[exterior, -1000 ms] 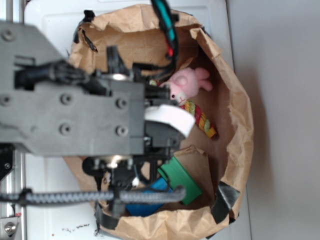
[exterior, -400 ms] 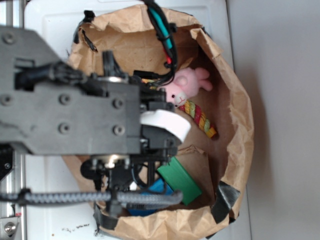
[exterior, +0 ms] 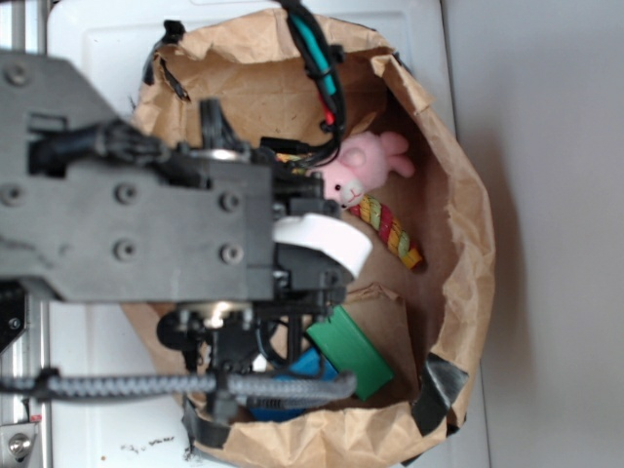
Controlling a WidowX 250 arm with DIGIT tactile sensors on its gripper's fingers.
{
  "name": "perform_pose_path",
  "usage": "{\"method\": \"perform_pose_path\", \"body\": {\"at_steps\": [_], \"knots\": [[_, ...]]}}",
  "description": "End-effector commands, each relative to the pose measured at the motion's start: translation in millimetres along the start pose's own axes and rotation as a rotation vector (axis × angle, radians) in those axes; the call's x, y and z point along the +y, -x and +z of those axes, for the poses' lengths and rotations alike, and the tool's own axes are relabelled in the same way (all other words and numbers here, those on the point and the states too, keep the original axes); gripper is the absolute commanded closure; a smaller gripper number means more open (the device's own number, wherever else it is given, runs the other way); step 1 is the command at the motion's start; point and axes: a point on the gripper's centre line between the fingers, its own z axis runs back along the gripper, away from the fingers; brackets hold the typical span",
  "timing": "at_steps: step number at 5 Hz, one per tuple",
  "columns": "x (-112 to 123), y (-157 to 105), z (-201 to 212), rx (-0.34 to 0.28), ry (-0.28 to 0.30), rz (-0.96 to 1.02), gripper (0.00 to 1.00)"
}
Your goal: Grab the green block.
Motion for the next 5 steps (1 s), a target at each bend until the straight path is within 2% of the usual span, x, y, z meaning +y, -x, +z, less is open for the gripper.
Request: {"method": "perform_pose_path", "body": {"at_steps": [1,2,3,5], "knots": [[6,-33,-26,-0.057,-0.069,0.006,0.00],[9,-42,-39,-0.046,-0.094,0.014,0.00],[8,-49,-53,-0.053,-0.089,0.006,0.00],[-17,-46,-51,-0.093,-0.042,-0.058,0.00]]}}
